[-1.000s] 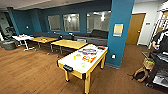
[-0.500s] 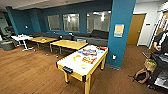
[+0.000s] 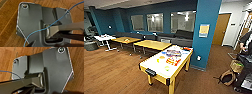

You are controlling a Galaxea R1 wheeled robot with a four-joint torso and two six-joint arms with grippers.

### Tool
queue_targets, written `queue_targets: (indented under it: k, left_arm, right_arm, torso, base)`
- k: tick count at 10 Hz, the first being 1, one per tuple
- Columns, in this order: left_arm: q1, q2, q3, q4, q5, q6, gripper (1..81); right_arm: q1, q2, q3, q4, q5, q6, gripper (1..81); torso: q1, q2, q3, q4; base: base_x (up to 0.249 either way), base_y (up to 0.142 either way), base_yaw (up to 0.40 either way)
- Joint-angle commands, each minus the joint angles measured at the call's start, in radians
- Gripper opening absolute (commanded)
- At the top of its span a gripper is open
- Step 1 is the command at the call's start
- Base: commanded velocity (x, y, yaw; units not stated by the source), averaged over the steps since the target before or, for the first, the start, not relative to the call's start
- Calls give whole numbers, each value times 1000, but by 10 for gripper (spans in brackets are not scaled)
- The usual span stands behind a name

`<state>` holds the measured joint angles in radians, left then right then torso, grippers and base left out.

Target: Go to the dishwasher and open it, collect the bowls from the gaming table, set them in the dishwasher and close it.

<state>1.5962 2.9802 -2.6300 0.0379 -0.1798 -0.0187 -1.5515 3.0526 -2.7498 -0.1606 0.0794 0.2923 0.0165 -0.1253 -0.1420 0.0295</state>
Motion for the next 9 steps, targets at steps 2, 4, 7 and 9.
queue_targets:
  k: [2, 4, 7, 9]
  left_arm:
    - [-32, -4, 4, 13, 49, 8, 811]
    - [-32, -3, 4, 13, 49, 8, 811]
    - [-32, -4, 4, 11, 49, 8, 811]
    - [-32, -4, 4, 11, 49, 8, 811]
  right_arm:
    - [46, 1, 3, 1, -47, -2, 811]
    - [43, 1, 3, 1, -47, -2, 811]
    - [43, 1, 4, 1, -47, -2, 811]
    - [43, 1, 4, 1, -47, -2, 811]
  torso:
    - [0, 0, 0, 0]
    - [0, 0, 0, 0]
    - [0, 0, 0, 0]
    - [0, 0, 0, 0]
  base:
    - [134, 0, 0]
    - [136, 0, 0]
    - [136, 0, 0]
    - [136, 0, 0]
